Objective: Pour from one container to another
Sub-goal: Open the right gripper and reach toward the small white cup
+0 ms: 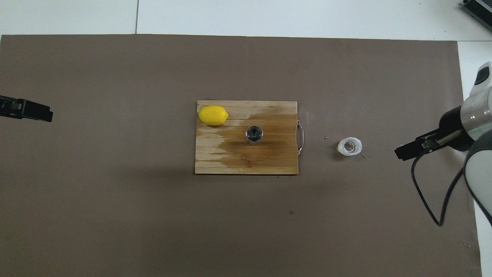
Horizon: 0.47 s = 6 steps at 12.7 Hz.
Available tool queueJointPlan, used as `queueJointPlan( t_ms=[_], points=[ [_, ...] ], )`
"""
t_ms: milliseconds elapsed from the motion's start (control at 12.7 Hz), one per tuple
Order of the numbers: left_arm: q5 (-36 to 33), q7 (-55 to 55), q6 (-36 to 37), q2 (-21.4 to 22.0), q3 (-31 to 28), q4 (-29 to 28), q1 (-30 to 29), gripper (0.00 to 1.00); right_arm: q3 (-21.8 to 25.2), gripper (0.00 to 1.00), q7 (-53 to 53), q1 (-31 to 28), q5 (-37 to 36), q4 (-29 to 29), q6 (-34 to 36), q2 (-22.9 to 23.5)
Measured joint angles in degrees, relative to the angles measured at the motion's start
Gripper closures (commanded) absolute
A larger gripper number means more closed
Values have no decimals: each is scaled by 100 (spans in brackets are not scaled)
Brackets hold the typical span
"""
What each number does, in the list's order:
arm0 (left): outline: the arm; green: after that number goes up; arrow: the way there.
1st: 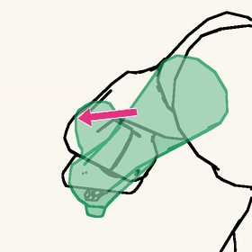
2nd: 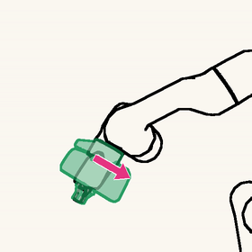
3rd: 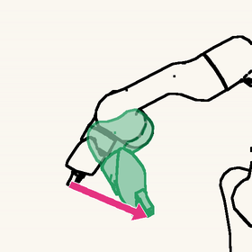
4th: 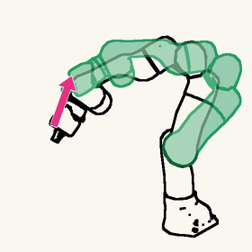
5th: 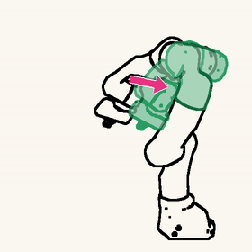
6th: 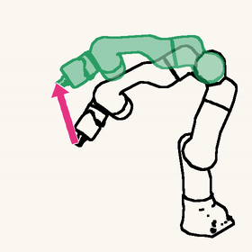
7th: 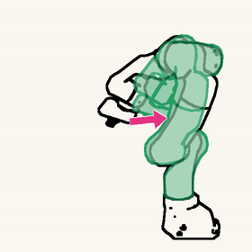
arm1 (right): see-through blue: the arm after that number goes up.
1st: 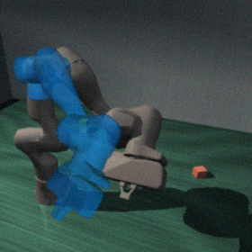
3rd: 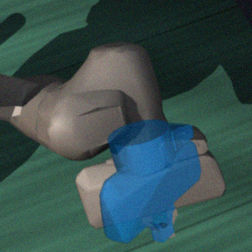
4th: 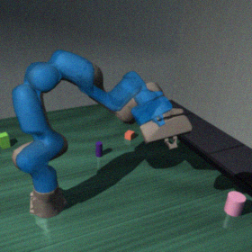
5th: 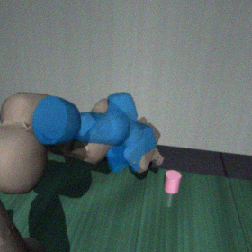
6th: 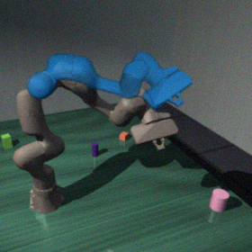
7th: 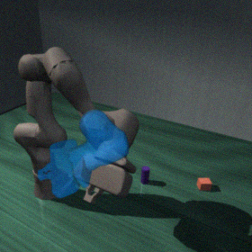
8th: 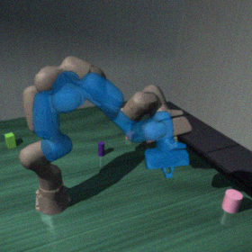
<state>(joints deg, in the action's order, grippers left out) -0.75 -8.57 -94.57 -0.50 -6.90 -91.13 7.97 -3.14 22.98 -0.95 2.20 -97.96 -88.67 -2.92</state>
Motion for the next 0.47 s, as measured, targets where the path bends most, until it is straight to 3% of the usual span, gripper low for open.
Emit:
queueJointPlan(
  t_ms=[158,315,473],
  points=[
    [0,203,19,18,381,-4,-255,0,6,0,1577,-279,265,-230,-263,-39],
    [0,276,61,18,1190,-11,-902,0,14,0,3072,-536,843,-585,-728,-45],
    [0,284,88,18,1412,-15,-1018,0,18,0,4312,-660,1425,-1085,-1347,-39]
  ],
)
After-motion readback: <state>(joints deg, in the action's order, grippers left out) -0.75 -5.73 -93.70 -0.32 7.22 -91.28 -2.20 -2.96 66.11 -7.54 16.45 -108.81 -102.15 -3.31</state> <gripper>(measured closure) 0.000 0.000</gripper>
